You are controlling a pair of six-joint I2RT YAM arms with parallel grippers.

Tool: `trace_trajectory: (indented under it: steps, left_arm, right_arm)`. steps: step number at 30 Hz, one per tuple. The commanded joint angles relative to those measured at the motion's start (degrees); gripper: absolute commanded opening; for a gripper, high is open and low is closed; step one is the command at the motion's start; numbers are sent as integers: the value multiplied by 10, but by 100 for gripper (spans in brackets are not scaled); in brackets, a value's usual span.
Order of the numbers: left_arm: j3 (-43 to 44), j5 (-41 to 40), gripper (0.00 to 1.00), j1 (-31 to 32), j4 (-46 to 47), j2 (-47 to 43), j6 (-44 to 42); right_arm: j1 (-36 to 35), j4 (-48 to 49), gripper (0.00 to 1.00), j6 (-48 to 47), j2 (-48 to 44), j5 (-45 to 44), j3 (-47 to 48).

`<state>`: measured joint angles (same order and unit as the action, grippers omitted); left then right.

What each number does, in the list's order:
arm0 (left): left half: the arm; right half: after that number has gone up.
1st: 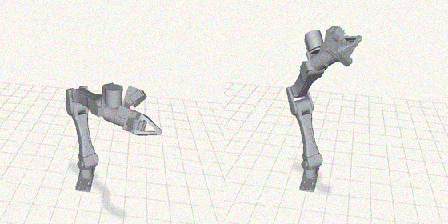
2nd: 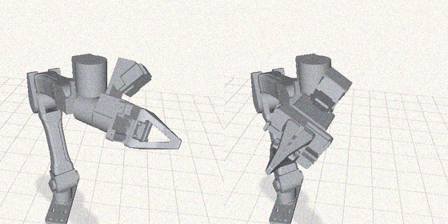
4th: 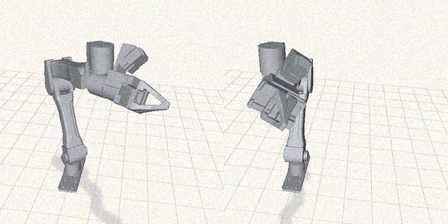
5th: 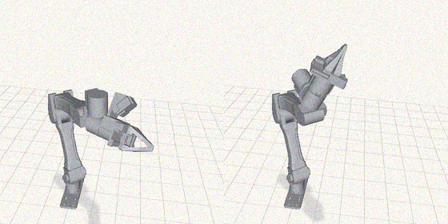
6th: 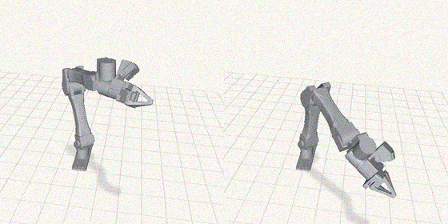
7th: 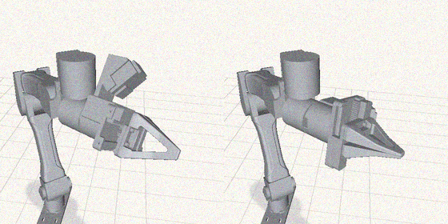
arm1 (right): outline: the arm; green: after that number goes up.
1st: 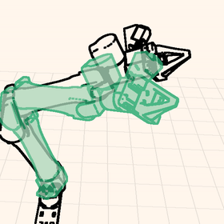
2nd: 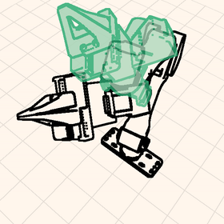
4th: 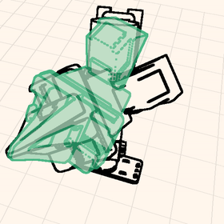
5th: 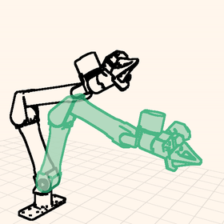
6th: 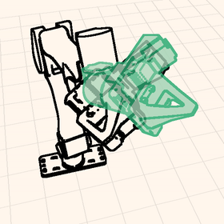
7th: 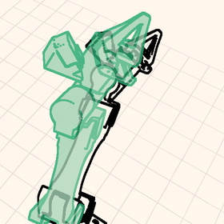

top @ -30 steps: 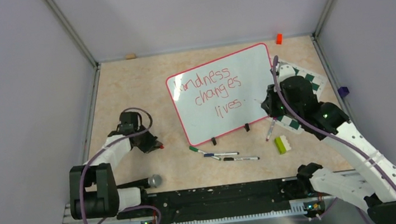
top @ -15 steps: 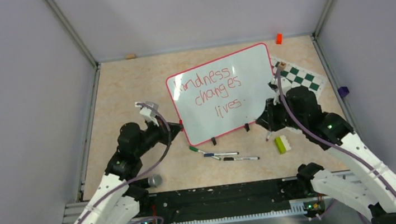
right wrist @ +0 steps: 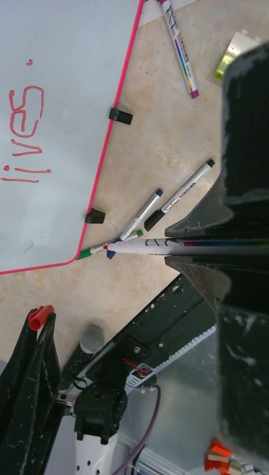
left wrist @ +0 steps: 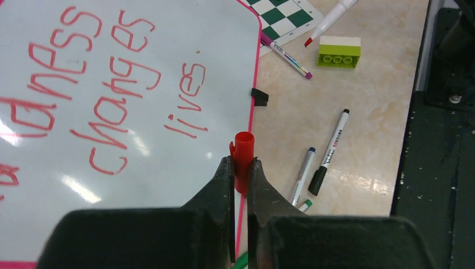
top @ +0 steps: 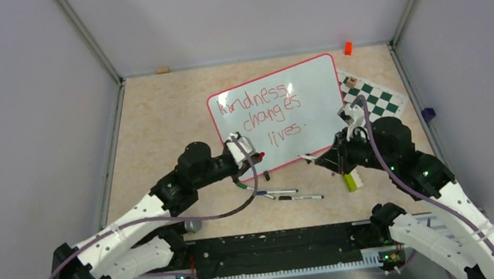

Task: Write a sentence on the whiteboard
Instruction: Insert the whiteboard marker without the cap into the pen cap.

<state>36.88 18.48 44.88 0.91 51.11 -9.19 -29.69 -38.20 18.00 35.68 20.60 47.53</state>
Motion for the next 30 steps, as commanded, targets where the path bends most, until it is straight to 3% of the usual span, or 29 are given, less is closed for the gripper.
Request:
trace_trajectory:
  steps: [1,10,16,22,30]
  left_arm:
    - [66,-65,0,49,-34,55,-178]
    - [110,-13,0,90,-54,130,-413]
    - [71,20,0,94,60,138,-407]
    - [48,35,0,99,92,139,-412]
    - [90,56,0,100,67,173,-386]
  right_arm:
    - [5,19,0,-16,-8,26,7]
    - [5,36,0,-13,-35,41,-9]
    - [4,49,0,-9,-38,42,-17]
    - [4,51,0,-8,-28,47,-19]
    - [5,56,0,-7,-13,57,-24]
